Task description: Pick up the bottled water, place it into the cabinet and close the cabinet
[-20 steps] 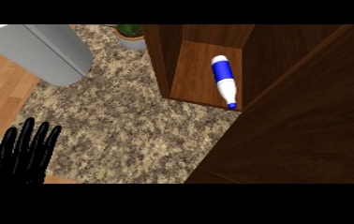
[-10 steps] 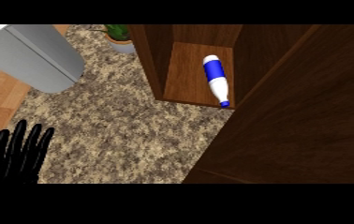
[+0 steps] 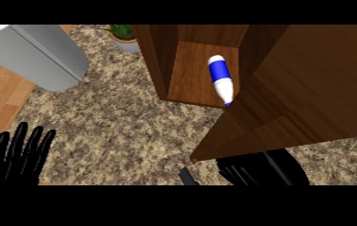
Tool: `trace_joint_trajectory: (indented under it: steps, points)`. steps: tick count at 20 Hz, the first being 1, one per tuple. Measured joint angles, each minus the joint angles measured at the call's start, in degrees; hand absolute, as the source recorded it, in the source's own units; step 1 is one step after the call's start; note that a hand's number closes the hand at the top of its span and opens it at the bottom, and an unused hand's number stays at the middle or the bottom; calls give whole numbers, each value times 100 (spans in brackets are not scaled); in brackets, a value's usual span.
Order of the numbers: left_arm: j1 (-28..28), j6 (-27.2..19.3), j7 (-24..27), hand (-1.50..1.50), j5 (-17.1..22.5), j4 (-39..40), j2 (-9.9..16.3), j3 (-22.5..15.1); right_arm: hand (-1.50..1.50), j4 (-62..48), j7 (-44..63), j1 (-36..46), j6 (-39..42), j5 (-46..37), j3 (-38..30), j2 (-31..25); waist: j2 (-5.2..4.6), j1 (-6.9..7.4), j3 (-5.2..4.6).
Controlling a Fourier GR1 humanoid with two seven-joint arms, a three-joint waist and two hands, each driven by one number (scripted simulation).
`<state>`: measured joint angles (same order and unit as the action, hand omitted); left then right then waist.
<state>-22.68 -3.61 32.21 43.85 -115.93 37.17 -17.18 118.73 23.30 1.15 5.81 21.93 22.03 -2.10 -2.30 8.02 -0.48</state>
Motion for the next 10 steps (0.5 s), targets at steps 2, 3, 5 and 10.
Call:
trace_joint_trajectory:
  steps: [2,3,5,10]
  points:
    - [25,24,-18,-150,17,24,4,11,150,-477,-48,540,-450,12,-117,80,8,21,8]
    - [40,39,-18,-150,18,37,3,12,150,-722,-43,823,-664,37,-187,109,11,33,10]
    - [21,71,-3,-150,2,75,-8,-9,150,-1259,-64,1419,-1027,105,-355,145,17,65,18]
    - [26,111,-37,-150,47,80,-26,10,150,-2633,-201,2850,-1726,362,-679,164,65,-1,63]
